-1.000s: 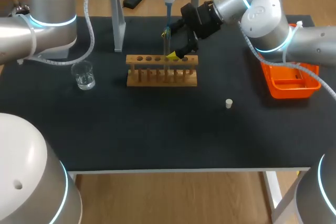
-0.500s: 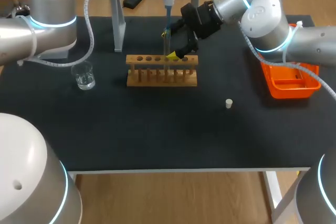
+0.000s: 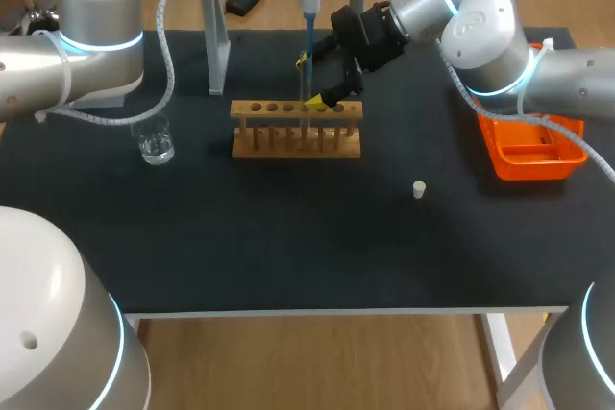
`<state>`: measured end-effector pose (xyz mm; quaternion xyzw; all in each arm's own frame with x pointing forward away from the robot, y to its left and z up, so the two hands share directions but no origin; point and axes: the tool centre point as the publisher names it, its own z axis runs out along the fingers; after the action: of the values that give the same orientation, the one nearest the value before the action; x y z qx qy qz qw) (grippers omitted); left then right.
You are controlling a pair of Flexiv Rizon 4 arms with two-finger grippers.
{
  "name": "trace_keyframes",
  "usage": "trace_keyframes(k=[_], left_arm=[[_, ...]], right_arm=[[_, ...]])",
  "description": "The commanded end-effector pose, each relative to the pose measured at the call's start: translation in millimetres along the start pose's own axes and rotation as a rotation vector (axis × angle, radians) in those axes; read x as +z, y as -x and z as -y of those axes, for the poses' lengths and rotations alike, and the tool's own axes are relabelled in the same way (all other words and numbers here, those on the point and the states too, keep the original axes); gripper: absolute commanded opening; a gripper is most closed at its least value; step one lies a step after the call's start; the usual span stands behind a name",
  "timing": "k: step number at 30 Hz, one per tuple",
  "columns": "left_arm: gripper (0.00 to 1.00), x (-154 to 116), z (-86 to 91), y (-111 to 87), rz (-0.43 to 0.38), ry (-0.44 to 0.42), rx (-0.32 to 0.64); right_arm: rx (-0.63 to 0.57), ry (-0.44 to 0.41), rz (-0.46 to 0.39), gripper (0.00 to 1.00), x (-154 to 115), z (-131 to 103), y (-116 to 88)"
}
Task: Invert the test tube, pick up the pipette, mount the tip to pipette, aspirate from beaker and dispense into the tube, eject the tip, return the pipette, and cap with the stopper.
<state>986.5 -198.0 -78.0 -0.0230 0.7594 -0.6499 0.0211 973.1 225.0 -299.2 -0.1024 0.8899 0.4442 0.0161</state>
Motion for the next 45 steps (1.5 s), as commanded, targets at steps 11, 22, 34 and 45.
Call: trace_keyframes(k=[11,22,34,45], left_arm=[[0.0,-3.9,-3.7,0.9,0.008,-0.012,0.008],[0.0,-5.9,-4.5,1.0,0.022,-0.013,0.006],[0.0,-6.1,-4.6,1.1,0.029,-0.007,0.006],[0.0,-6.1,-4.6,1.1,0.029,-0.007,0.006]], right_arm=[[0.0,0.0,-0.001,1.0,-0.6,0.2,0.3],[0.0,0.0,-0.001,1.0,-0.6,0.2,0.3],[0.0,0.0,-0.001,1.0,-0.6,0.2,0.3],[0.0,0.0,-0.001,1.0,-0.6,0.2,0.3]])
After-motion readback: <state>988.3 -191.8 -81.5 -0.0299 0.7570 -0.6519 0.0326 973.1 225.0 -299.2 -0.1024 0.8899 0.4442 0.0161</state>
